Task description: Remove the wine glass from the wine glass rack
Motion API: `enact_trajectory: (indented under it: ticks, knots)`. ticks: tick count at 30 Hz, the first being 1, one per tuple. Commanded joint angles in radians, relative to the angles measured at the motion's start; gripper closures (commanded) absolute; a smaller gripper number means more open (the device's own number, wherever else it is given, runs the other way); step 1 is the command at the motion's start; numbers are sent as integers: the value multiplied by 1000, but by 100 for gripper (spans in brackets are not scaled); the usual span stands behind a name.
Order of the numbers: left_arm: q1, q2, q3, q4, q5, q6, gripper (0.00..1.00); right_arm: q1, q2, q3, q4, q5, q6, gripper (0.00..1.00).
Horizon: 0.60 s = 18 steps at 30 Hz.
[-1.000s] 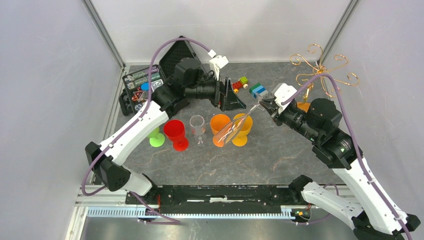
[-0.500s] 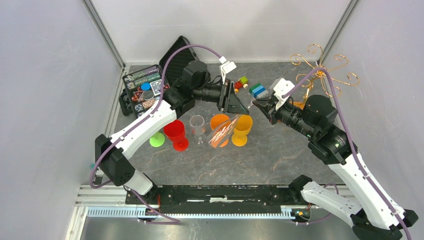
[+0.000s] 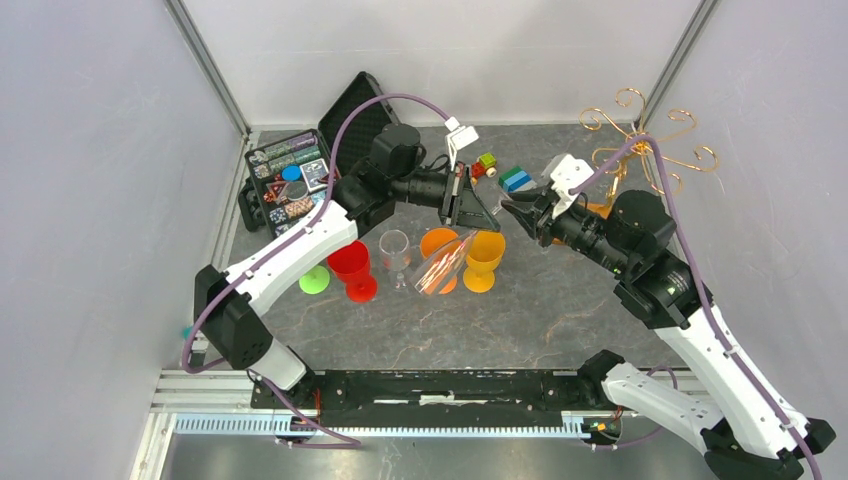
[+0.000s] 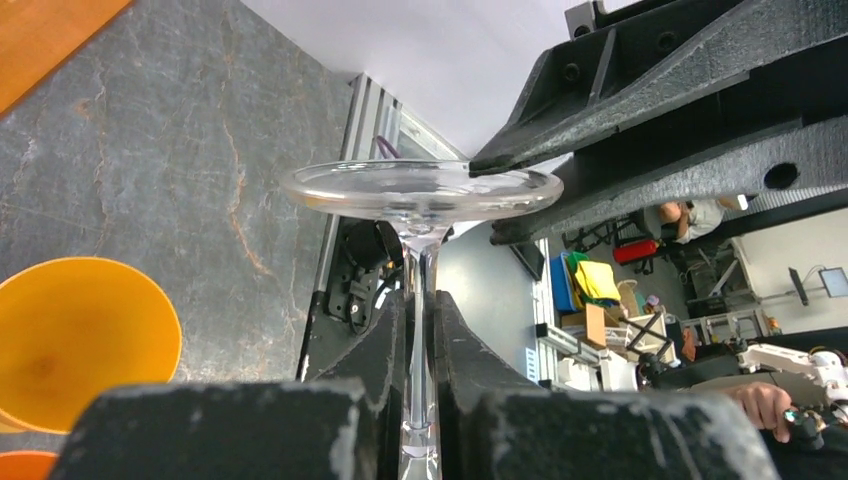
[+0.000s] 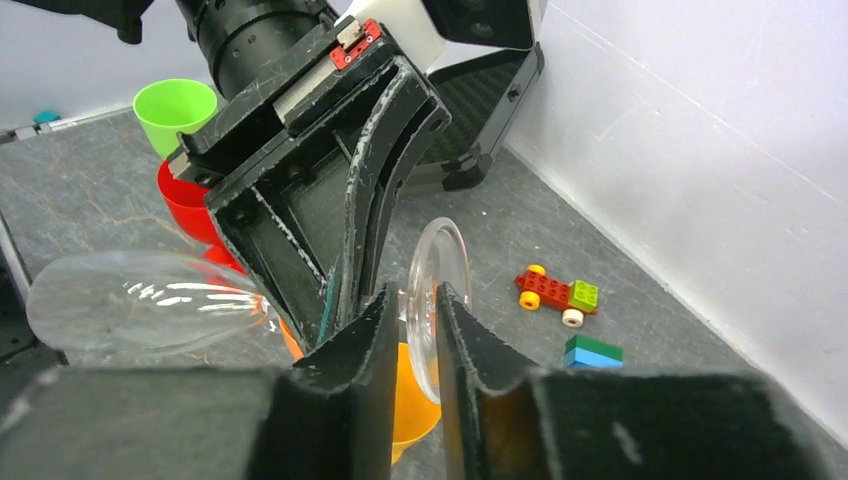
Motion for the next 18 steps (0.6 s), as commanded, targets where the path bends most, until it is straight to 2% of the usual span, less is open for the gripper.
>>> enact_trajectory:
  ticks: [1, 2, 4, 7, 11, 14, 18]
  knots:
    - [-5, -51, 8, 96, -12, -85, 98, 1, -11, -11, 82, 50, 23, 59]
    - [0, -60, 12, 95, -46, -98, 98, 2, -19, -15, 92, 70, 19, 48]
    - [18, -75, 24, 98, -119, -137, 98, 2, -38, -34, 128, 91, 12, 35]
    - [55, -104, 44, 104, -257, -206, 98, 2, -74, -82, 217, 109, 28, 21]
    - [94, -148, 32, 162, -521, -350, 98, 2, -114, -180, 364, 38, 59, 18]
    - [105, -199, -43, 269, -733, -496, 98, 2, -125, -250, 476, -47, 97, 18]
    - [107, -266, -147, 389, -997, -649, 98, 3, -173, -390, 752, -106, 191, 18]
